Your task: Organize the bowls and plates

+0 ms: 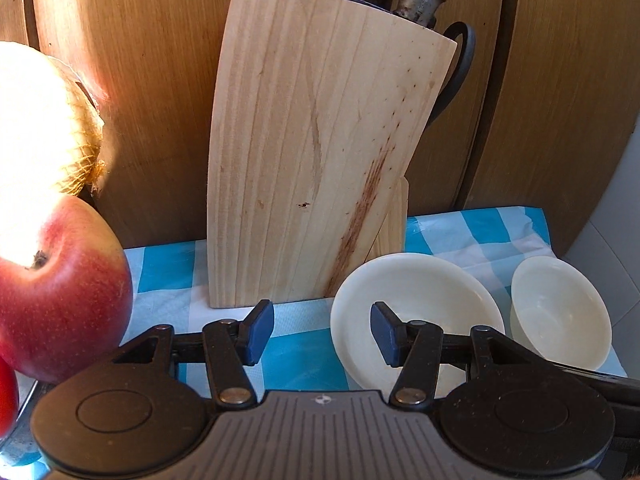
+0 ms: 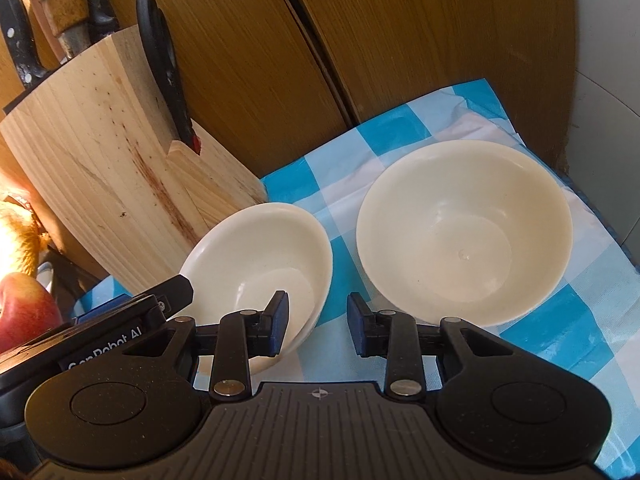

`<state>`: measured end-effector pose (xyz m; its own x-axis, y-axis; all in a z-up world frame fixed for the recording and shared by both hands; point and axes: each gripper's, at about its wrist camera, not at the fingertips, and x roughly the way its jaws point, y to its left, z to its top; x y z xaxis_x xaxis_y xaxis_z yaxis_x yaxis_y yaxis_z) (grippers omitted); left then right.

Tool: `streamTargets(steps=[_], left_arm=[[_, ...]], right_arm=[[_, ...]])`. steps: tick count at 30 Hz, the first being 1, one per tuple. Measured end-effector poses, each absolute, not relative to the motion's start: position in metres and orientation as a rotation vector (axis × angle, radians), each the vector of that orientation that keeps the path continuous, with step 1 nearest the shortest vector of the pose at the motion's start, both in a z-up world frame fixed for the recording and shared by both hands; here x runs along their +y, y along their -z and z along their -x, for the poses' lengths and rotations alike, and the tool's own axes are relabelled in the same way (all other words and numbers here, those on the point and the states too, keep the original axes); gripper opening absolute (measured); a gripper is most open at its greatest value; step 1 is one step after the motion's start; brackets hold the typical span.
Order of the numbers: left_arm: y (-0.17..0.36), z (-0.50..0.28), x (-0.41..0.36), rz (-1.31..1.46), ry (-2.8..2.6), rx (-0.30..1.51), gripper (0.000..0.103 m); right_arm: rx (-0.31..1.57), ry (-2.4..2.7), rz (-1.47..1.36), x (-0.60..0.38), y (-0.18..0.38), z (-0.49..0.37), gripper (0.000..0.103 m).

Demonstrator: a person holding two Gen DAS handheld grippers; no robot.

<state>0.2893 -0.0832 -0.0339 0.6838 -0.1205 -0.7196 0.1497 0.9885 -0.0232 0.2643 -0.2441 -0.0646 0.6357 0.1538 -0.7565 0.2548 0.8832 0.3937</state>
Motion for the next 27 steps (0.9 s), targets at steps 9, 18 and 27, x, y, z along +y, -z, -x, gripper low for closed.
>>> streamTargets(steps=[9,18,27], left_arm=[[0.046,-0.295,-0.091,-0.108,0.141,0.798,0.041],[0.052,-0.295,-0.092,-0.085,0.18,0.828,0.026],[0.044,-0.29,-0.086,-0.073,0.203,0.833,0.022]], right_arm=[[0.906,0.033,-0.47,-0.238,0.066,-0.271,0.026],[0.914,0.016,-0.488,-0.24,0.067,-0.273,0.018],[0.933,-0.025,-0.553,-0.241,0.065,-0.272,0.013]])
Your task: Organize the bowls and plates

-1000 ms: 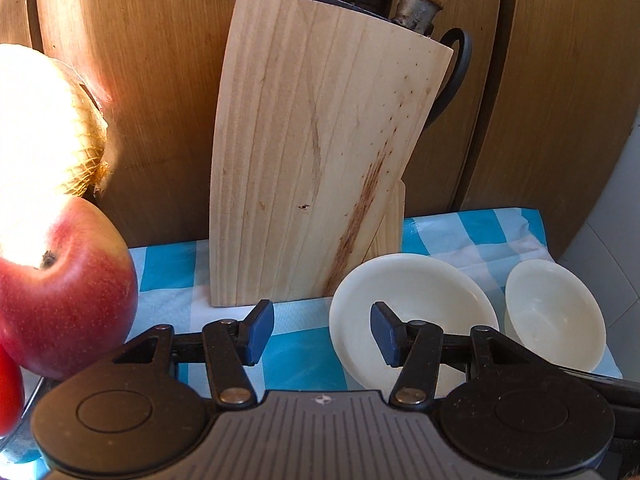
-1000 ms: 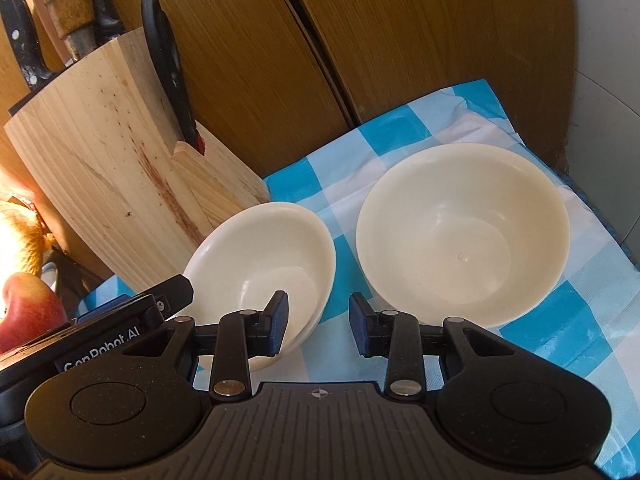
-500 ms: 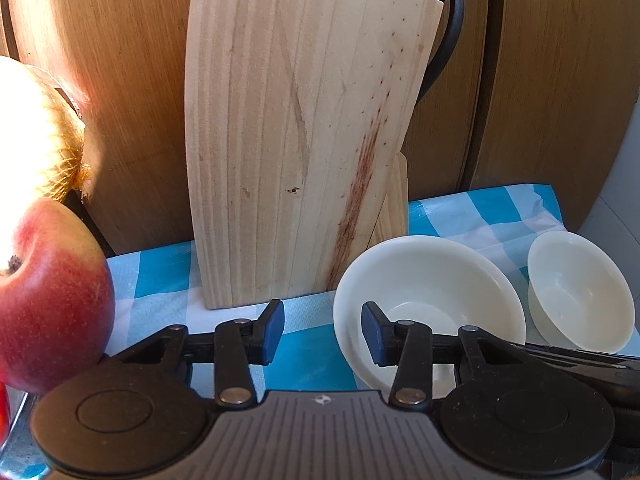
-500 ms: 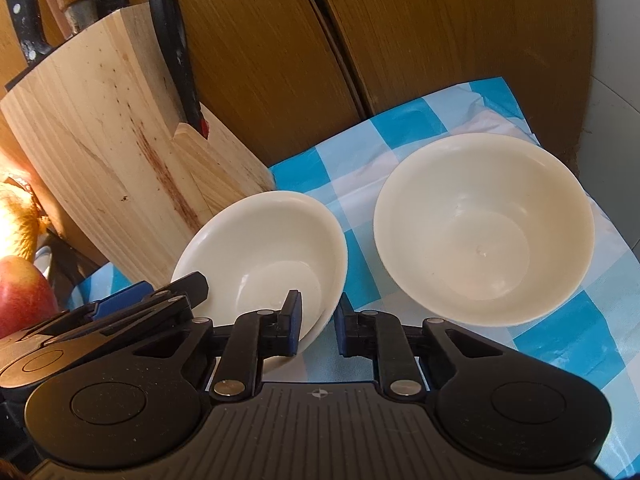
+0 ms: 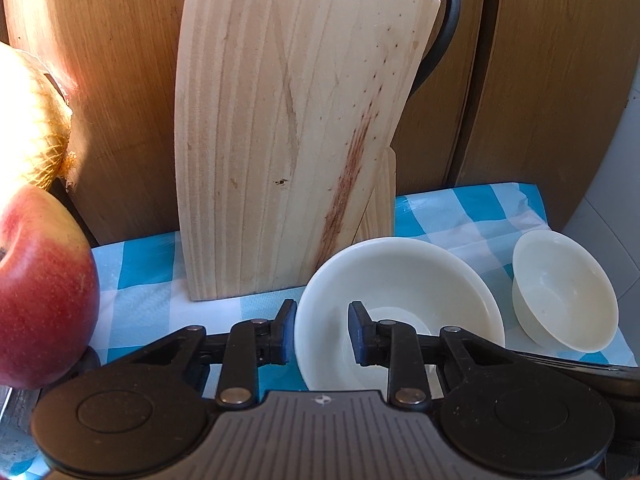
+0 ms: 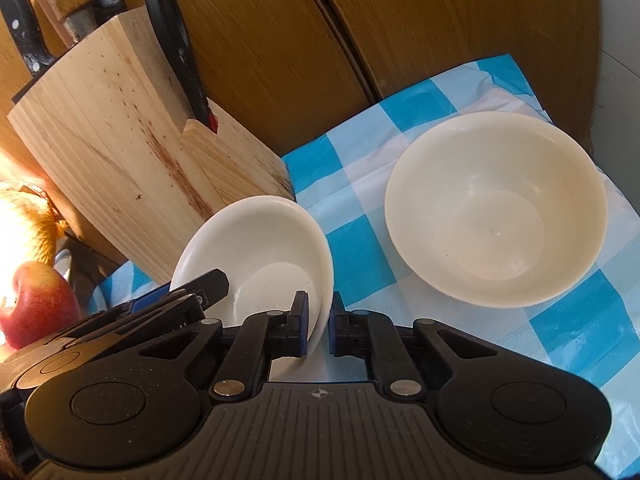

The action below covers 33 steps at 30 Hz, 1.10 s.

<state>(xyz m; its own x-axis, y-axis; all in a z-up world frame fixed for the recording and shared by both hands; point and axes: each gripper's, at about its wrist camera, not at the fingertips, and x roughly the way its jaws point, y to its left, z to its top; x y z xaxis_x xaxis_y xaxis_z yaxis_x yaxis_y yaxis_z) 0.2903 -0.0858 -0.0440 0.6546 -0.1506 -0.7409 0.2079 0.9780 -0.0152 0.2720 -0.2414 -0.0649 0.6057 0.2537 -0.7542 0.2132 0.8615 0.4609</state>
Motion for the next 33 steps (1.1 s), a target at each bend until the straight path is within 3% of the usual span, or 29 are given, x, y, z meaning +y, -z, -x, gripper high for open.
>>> streamTargets(steps=[10,13,18,21,28,33], left_arm=[[0.042,-0.288,-0.08,-0.085,0.219,0.879,0.022],[0.048,-0.287,-0.08,-0.11,0.204,0.881,0.023],[0.053,-0.285,-0.083,-0.165,0.183,0.846,0.023],[0.056,-0.284,-0.086,-0.193,0.184,0.834,0.023],[0.058,-0.282,-0.085,-0.181,0.179,0.825,0.024],[0.056,-0.281,-0.082,-0.16,0.18,0.837,0.021]], right_arm=[[0.983,-0.041,-0.559,-0.235,0.063,-0.263,0.015],[0.979,-0.019,-0.524,-0.232,0.063,-0.264,0.028],[0.96,0.009,-0.495,-0.232,0.062,-0.267,0.032],[0.953,0.013,-0.474,-0.232,0.063,-0.268,0.031],[0.944,-0.004,-0.459,-0.23,0.062,-0.27,0.015],[0.94,-0.014,-0.466,-0.23,0.06,-0.269,0.013]])
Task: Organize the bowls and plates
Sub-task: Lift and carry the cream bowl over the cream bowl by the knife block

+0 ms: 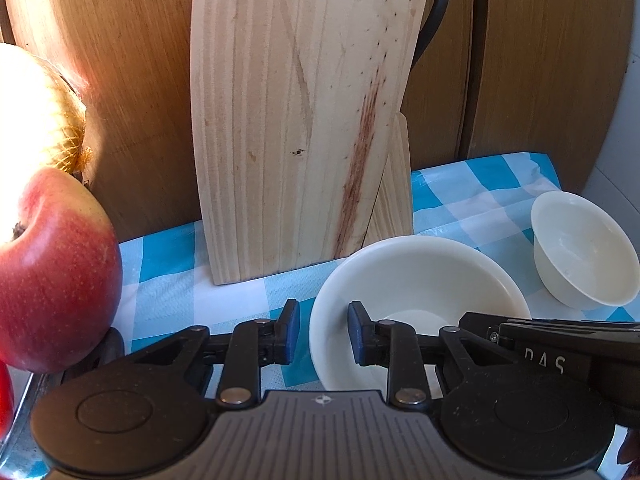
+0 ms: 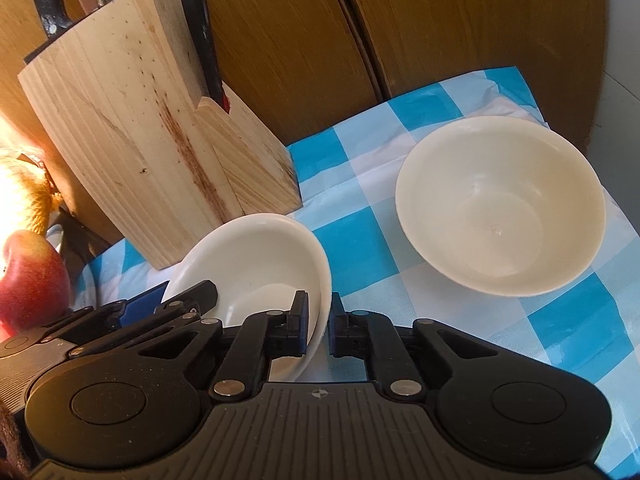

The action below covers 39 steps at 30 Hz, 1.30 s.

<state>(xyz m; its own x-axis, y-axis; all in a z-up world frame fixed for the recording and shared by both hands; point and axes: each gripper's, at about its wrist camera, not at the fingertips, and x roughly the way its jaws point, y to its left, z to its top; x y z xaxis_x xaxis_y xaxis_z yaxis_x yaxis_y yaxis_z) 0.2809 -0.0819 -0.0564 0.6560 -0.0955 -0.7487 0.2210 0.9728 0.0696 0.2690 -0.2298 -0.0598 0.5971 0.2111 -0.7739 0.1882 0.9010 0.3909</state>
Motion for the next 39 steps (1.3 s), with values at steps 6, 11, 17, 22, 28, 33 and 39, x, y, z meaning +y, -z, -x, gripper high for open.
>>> streamTargets(steps=[6,11,17,22,28,33,39], left_arm=[[0.054,-0.279,-0.081,-0.153,0.175,0.841,0.019],[0.048,-0.276,-0.079,-0.152,0.162,0.833,0.019],[0.039,-0.27,-0.078,-0.139,0.156,0.82,0.018],[0.031,-0.266,-0.076,-0.128,0.155,0.804,0.018],[0.021,-0.264,-0.075,-0.119,0.156,0.774,0.017],[0.013,-0.262,-0.077,-0.128,0.158,0.746,0.017],[0.006,-0.261,-0.077,-0.127,0.158,0.726,0.017]], right_arm=[[0.937,-0.021,-0.474,-0.229,0.059,-0.268,0.012],[0.925,-0.033,-0.479,-0.227,0.055,-0.266,0.01],[0.901,-0.048,-0.486,-0.226,0.046,-0.261,0.01],[0.878,-0.057,-0.495,-0.225,0.038,-0.256,0.01],[0.843,-0.058,-0.501,-0.226,0.031,-0.254,0.01],[0.819,-0.06,-0.513,-0.228,0.025,-0.255,0.009],[0.8,-0.061,-0.514,-0.228,0.019,-0.254,0.009]])
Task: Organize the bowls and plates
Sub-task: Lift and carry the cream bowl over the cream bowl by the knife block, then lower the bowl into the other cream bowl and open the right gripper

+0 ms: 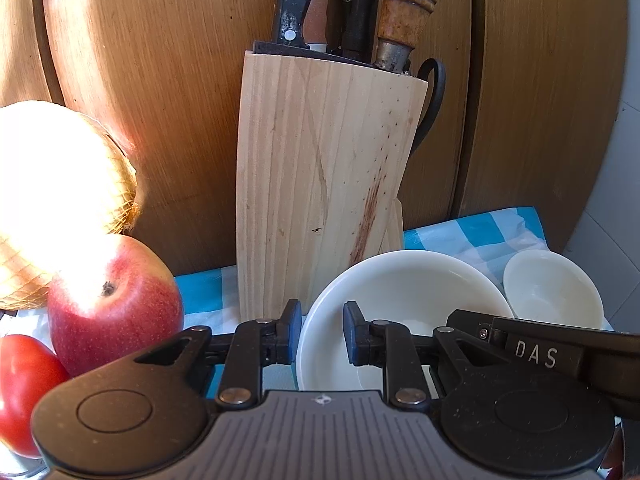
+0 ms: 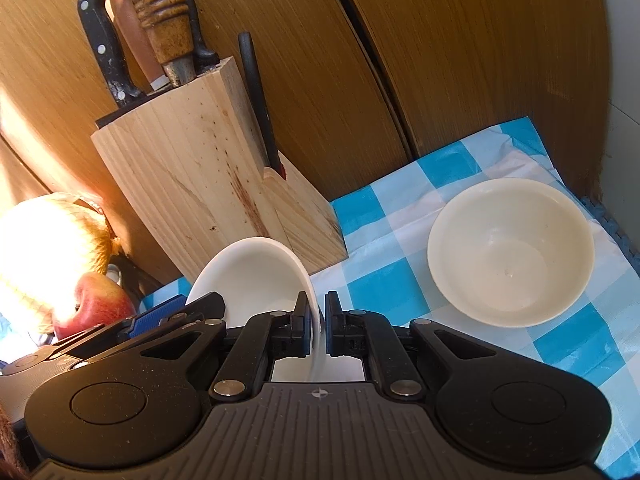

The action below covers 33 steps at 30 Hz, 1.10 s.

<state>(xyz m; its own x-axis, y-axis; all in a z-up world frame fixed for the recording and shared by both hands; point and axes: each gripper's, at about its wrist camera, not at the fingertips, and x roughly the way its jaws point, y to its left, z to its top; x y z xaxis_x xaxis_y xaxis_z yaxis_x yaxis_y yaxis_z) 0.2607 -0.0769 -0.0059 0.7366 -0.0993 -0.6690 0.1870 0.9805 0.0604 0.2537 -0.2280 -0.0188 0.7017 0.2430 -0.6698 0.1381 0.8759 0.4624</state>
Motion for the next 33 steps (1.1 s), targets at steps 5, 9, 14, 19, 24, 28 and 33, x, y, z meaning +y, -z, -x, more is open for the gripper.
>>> streamTargets(steps=[5,9,14,19,24,28,33], left_arm=[[0.003,-0.256,-0.076,-0.133,0.153,0.724,0.017],[-0.002,-0.248,-0.07,-0.149,0.138,0.73,0.017],[-0.011,-0.233,-0.066,-0.169,0.126,0.725,0.017],[-0.016,-0.219,-0.067,-0.194,0.119,0.733,0.017],[-0.018,-0.209,-0.063,-0.202,0.114,0.749,0.017],[-0.015,-0.205,-0.057,-0.204,0.105,0.771,0.017],[-0.01,-0.2,-0.05,-0.205,0.095,0.795,0.017]], right_arm=[[0.804,-0.068,-0.516,-0.227,0.016,-0.251,0.009],[0.819,-0.086,-0.522,-0.222,0.013,-0.249,0.009],[0.829,-0.105,-0.536,-0.218,0.007,-0.239,0.009],[0.845,-0.116,-0.558,-0.217,0.004,-0.226,0.009],[0.857,-0.122,-0.559,-0.213,0.001,-0.217,0.009],[0.879,-0.133,-0.552,-0.207,0.003,-0.213,0.009],[0.909,-0.145,-0.544,-0.2,0.008,-0.211,0.009]])
